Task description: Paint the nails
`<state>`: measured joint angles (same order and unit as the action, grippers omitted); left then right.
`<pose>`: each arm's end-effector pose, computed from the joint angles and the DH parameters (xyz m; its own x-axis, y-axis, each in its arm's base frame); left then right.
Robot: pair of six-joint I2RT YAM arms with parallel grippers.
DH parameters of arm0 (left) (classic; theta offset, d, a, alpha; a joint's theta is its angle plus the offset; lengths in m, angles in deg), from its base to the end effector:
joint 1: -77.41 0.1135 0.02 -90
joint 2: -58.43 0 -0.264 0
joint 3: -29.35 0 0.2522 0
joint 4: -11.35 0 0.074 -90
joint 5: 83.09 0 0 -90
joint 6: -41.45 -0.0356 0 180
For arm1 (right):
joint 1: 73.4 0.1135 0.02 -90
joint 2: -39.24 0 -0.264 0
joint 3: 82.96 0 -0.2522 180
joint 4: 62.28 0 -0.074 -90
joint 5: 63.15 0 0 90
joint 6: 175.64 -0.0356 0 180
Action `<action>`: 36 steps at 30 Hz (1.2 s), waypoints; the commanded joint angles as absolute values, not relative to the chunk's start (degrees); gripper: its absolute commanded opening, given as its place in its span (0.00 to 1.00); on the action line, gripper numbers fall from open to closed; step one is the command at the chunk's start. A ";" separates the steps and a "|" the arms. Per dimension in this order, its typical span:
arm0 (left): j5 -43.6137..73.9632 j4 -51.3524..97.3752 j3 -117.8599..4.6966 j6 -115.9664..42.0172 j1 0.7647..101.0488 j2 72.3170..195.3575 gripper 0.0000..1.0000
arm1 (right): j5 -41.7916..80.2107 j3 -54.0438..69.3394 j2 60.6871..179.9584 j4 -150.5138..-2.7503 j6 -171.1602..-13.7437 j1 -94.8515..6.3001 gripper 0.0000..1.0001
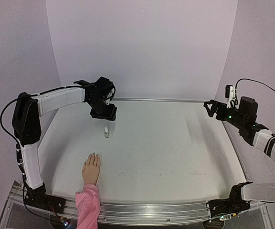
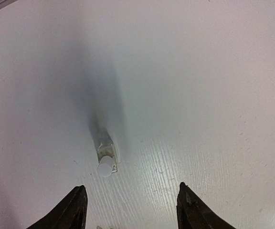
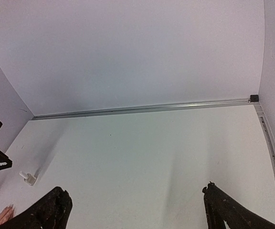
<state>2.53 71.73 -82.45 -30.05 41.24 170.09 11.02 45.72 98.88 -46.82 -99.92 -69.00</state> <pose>0.3439 -0.2480 0.2644 -0.8416 0.2234 -0.4918 0.3067 0.9471 -0.0946 0.2421 0.0284 0.3183 0.0353 0.2407 -0.9700 -0.3636 0.9071 0.2119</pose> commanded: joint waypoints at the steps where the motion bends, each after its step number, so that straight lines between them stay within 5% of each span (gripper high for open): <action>1: -0.37 75.22 -83.72 -28.77 41.35 170.02 0.65 | 8.26 43.02 100.12 -42.80 -100.62 -69.42 0.98; 25: 10.35 78.64 -85.10 -30.26 45.78 178.42 0.60 | 7.43 43.09 100.15 -41.75 -101.56 -69.28 0.98; 36: 7.45 78.93 -89.12 -31.12 44.85 180.69 0.39 | 7.47 43.03 101.46 -41.45 -101.54 -69.33 0.98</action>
